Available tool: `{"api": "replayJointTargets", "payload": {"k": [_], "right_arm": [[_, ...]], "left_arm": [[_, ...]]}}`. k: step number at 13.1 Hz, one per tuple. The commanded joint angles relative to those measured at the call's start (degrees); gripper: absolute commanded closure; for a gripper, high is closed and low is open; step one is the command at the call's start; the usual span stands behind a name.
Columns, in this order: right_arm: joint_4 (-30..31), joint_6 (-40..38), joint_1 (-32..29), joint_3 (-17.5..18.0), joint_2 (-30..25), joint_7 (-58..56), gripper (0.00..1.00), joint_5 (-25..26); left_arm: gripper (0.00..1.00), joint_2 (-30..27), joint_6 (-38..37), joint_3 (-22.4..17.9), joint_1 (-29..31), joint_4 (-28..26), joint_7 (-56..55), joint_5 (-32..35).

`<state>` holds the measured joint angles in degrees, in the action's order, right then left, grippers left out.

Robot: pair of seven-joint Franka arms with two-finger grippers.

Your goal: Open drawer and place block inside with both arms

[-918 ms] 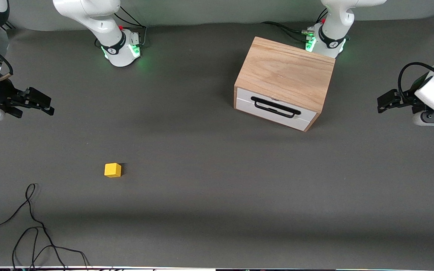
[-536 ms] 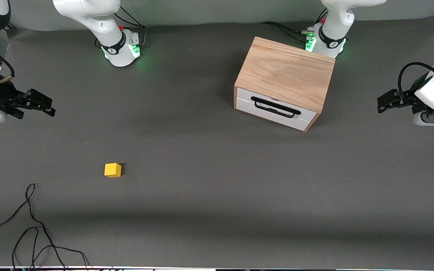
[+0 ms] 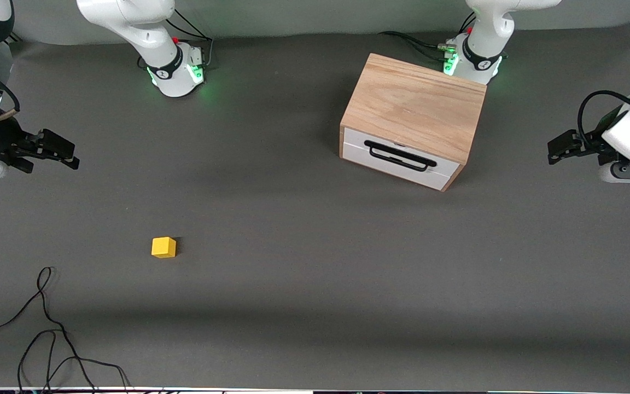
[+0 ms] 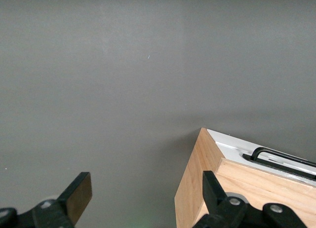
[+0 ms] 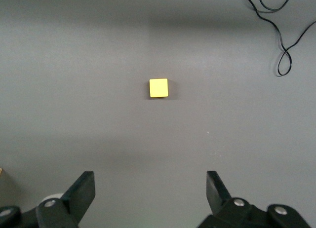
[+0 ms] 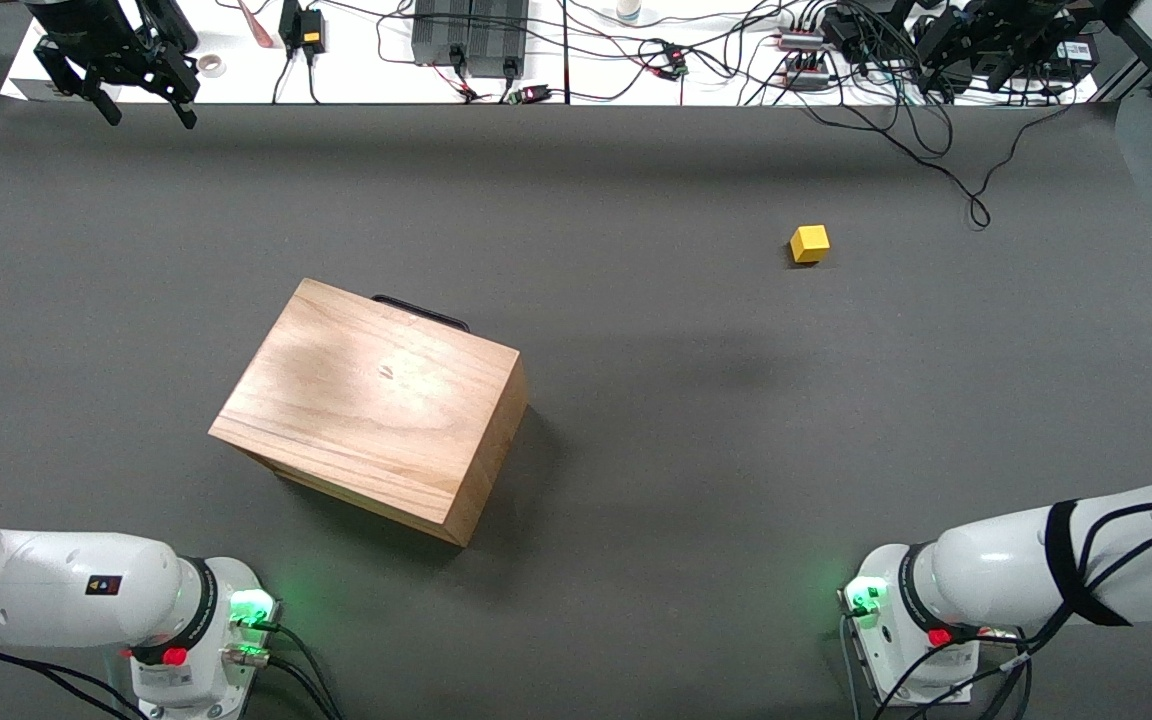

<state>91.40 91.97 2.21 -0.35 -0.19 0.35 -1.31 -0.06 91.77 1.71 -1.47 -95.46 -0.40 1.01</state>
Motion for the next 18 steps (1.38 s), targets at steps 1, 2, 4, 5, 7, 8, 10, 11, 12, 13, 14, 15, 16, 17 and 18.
{"api": "replayJointTargets", "payload": {"k": [1,2,4,5,7,8,10,11,12,13,14,15,16,17,18], "right_arm": [[-1.48,-0.83,-0.36,0.44,1.76,0.53,0.00,0.34],[-1.66,-0.57,-0.36,0.44,2.46,0.53,0.00,0.34],[-1.66,-0.30,-0.36,0.44,3.00,0.53,0.00,0.34],[-1.57,-0.30,-0.36,0.44,3.35,0.53,0.00,0.34],[-1.66,-0.21,-0.36,0.44,3.96,0.53,0.00,0.34],[-1.57,-0.13,-0.36,0.44,4.05,0.53,0.00,0.43],[-1.57,-0.12,-0.36,0.35,4.49,0.36,0.00,0.60],[-1.57,0.22,-0.36,0.43,4.58,0.27,0.00,0.87],[-1.49,0.84,-0.36,0.35,4.76,0.27,0.00,0.95],[-1.57,0.84,-0.36,0.35,5.28,0.27,0.00,0.96],[-1.57,1.10,-0.36,0.35,5.37,0.27,0.00,0.96],[-1.57,1.80,-0.28,0.35,5.89,0.27,0.00,0.96],[-1.66,2.07,-0.28,0.43,6.25,0.35,0.00,0.96],[-1.66,2.25,-0.28,0.52,6.69,0.35,0.00,0.96],[-1.57,2.60,-0.28,0.52,6.78,0.35,0.00,1.04]], "left_arm": [[0.00,-0.55,-0.36,-0.31,-0.90,-0.17,0.05,-0.13],[0.00,-0.55,-0.45,-0.31,-1.43,-0.08,-0.47,-0.21],[0.00,-0.90,-0.98,-0.31,-2.92,-0.08,-3.61,-0.21],[0.00,-1.08,-1.76,-0.31,-4.84,-0.08,-8.86,-0.21],[0.00,-1.08,-1.86,-0.31,-10.02,0.01,-20.37,-0.21],[0.00,-0.99,-1.60,-0.31,-12.66,0.01,-28.43,-0.30],[0.00,-0.38,-1.59,-0.31,-18.37,0.01,-43.91,-1.35],[0.00,-0.29,-1.60,-0.31,-20.92,-0.25,-50.33,-1.44],[0.00,0.58,-1.33,-0.31,-23.38,-0.08,-56.66,-1.44],[0.00,1.55,-0.46,-0.31,-25.93,0.10,-63.51,-1.53],[0.00,2.78,0.33,-0.31,-28.30,0.53,-70.63,-1.45],[0.00,3.92,1.47,-0.31,-29.46,0.71,-76.18,-1.53],[0.00,4.28,2.70,-0.31,-30.17,0.71,-80.76,-1.71],[0.00,4.98,3.49,-0.31,-30.43,0.71,-83.94,-2.58],[0.00,5.07,3.42,-0.31,-30.52,0.63,-85.80,-3.81]]}}
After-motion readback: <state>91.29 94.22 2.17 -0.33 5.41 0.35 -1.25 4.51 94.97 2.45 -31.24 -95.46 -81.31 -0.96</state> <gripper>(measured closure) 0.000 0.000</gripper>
